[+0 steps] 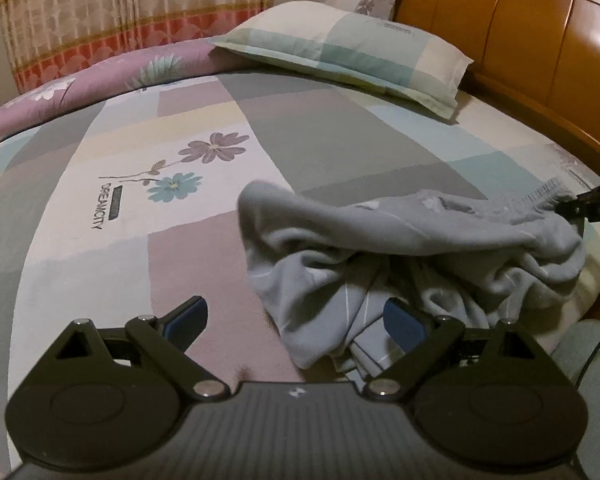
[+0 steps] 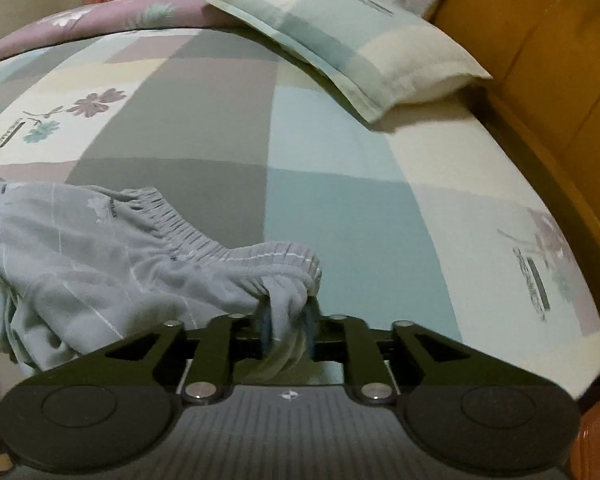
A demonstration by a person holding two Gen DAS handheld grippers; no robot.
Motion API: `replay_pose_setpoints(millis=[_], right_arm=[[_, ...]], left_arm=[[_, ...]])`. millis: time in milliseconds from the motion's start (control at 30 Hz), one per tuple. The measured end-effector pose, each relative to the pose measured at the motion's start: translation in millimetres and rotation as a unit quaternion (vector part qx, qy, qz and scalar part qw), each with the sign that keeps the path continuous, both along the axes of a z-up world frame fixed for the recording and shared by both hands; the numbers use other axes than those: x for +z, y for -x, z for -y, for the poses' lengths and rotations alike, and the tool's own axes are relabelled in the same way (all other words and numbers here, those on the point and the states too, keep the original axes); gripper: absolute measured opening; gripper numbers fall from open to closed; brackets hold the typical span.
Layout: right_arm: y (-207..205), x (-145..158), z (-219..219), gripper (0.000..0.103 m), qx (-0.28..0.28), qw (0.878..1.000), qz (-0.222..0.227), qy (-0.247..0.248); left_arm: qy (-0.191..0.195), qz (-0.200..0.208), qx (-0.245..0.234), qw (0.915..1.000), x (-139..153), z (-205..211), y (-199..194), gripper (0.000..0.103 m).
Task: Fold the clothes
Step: 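Grasp the trousers' elastic waistband with the right gripper and lift it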
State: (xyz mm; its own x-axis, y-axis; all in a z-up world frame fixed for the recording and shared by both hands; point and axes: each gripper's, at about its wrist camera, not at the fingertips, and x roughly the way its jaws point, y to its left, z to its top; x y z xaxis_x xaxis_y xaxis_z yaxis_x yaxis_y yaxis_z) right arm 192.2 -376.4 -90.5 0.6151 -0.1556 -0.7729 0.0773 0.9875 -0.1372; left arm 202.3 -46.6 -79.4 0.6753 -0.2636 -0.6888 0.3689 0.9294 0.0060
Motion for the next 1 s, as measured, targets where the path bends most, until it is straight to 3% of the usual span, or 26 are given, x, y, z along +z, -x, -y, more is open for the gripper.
replay_pose_setpoints(millis=[233,367,500,567,767,867,933,1000], right_arm=[[2.2,20.9,2.0,0.044,0.003,1.000,0.028,0.003],[-17.4,33.8,-6.5,0.046,0.041,0.998,0.042,-0.022],[-56.8,23.5,-36.3,0.053,0.114,0.992,0.035,-0.033],[-83.1,8.4,-51.0,0.054,0.145,0.988,0.011,-0.054],[-137.8,-33.4,-73.7,0.054,0.178,0.981,-0.050,-0.056],[-140.5,-46.2,-81.8,0.049,0.204,0.976,-0.064,-0.050],[-140.9,-45.7,-82.1,0.025,0.209,0.975,-0.059,-0.041],[-144.8,-38.0,-76.1,0.024,0.198,0.979,-0.046,-0.031]], left_arm=[[0.003,-0.009,0.003,0.9999,-2.7,-2.3,-5.3,0.094],[0.001,-0.010,0.002,1.0000,-4.4,-1.9,-9.7,0.094],[0.006,-0.017,0.005,0.9998,-7.9,-2.4,-10.1,0.094],[0.009,-0.023,0.006,0.9997,-9.9,-4.1,-9.5,0.094],[0.008,-0.028,-0.001,0.9996,-11.3,-10.4,-7.8,0.094],[0.014,-0.034,-0.002,0.9993,-12.6,-12.4,-10.1,0.094],[0.019,-0.039,-0.004,0.9991,-14.0,-12.4,-11.9,0.094],[0.025,-0.042,-0.007,0.9988,-14.4,-12.2,-13.8,0.094]])
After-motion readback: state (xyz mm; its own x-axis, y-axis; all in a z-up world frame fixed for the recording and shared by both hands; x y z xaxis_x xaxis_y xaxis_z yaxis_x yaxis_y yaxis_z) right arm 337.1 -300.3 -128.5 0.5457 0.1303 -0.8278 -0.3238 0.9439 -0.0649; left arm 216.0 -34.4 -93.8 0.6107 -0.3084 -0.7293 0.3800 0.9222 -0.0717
